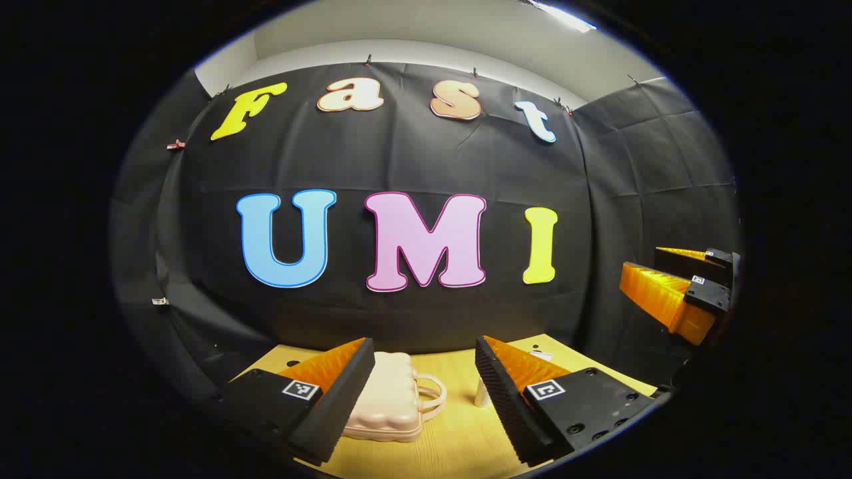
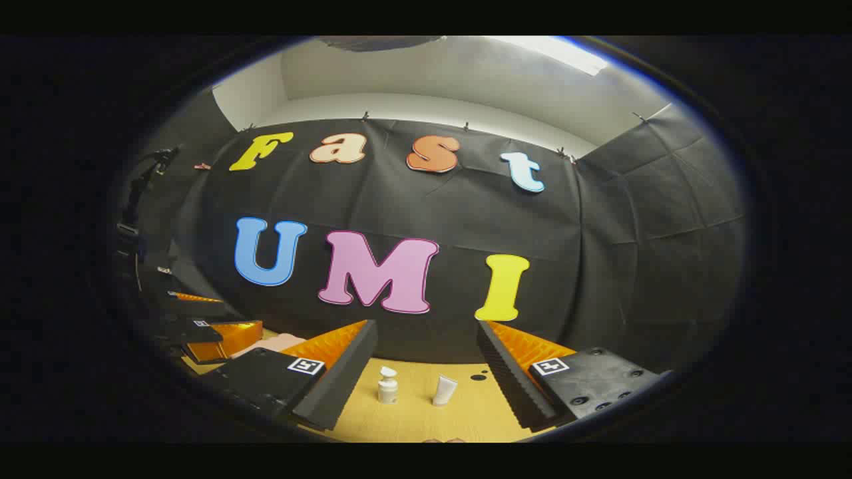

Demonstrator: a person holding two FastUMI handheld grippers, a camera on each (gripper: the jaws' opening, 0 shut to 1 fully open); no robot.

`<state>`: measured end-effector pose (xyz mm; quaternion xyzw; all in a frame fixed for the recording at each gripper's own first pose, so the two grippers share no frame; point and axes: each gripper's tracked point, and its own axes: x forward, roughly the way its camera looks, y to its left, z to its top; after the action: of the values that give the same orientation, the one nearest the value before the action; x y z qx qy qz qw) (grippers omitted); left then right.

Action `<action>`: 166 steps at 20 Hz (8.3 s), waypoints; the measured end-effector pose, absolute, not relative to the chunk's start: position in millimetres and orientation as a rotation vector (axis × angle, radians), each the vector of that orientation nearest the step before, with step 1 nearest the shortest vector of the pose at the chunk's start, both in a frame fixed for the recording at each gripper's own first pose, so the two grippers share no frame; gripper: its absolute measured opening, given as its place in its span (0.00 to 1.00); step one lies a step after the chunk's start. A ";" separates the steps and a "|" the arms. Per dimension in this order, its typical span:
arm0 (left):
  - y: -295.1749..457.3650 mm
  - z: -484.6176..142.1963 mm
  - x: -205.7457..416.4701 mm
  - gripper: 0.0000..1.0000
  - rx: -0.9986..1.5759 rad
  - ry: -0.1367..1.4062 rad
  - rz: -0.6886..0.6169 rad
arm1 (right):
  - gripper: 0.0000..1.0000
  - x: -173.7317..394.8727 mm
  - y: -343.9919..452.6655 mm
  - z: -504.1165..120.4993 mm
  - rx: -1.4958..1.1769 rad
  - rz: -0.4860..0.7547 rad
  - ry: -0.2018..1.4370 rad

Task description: First open the suitcase, pack the skin care products into it, and then close the suitcase.

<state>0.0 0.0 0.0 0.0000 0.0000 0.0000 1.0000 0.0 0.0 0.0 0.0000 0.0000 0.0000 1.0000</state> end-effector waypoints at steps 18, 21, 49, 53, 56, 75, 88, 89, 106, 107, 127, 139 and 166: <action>-8.6 -2.3 -1.8 0.97 0.007 0.024 -0.019 | 0.97 -2.3 -2.0 0.3 0.006 0.006 0.000; -7.4 -6.4 0.6 0.97 0.008 0.035 -0.017 | 0.97 -0.6 -3.6 -1.6 0.011 0.002 0.001; -52.2 -201.5 222.7 0.95 -0.101 0.635 -0.158 | 0.97 75.3 -83.7 -85.2 -0.007 -0.070 0.089; -60.0 -231.9 236.4 0.90 -0.103 0.718 -0.147 | 0.97 82.7 -99.3 -100.6 -0.012 -0.093 0.115; -58.1 -250.8 249.3 0.88 -0.102 0.755 -0.114 | 0.97 88.1 -105.8 -112.3 -0.010 -0.099 0.140; -40.9 -307.9 266.5 0.19 -0.012 0.961 -0.059 | 0.97 88.9 -117.5 -140.4 0.017 -0.099 0.191; 19.0 -158.6 240.8 0.14 -0.064 0.897 -0.149 | 0.97 94.4 -61.9 -98.6 -0.007 -0.014 0.121; 31.1 -148.4 236.8 0.18 -0.059 0.900 -0.150 | 0.95 92.5 -56.0 -93.1 -0.022 -0.012 0.115; 392.6 -93.6 204.5 0.17 0.335 0.917 0.115 | 0.97 59.5 50.8 -31.7 -0.090 -0.041 0.079; 411.8 -106.3 202.5 0.17 0.332 0.929 0.132 | 0.97 58.0 55.3 -34.8 -0.094 -0.047 0.087; 551.9 -347.9 187.6 0.19 0.156 1.024 0.347 | 0.97 21.2 85.3 -105.9 -0.208 -0.086 0.270; 500.3 -148.8 171.5 0.98 0.168 0.430 0.421 | 0.97 20.6 63.6 -63.9 -0.183 -0.128 0.151; -122.1 -243.3 204.6 0.99 -0.041 0.176 -0.104 | 0.97 152.9 -96.4 -314.8 -0.064 -0.042 0.253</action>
<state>204.6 -122.1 -243.3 -0.0207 0.0880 -0.0517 0.9946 152.9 -96.4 -314.8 -0.0317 0.1260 -0.0211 0.9913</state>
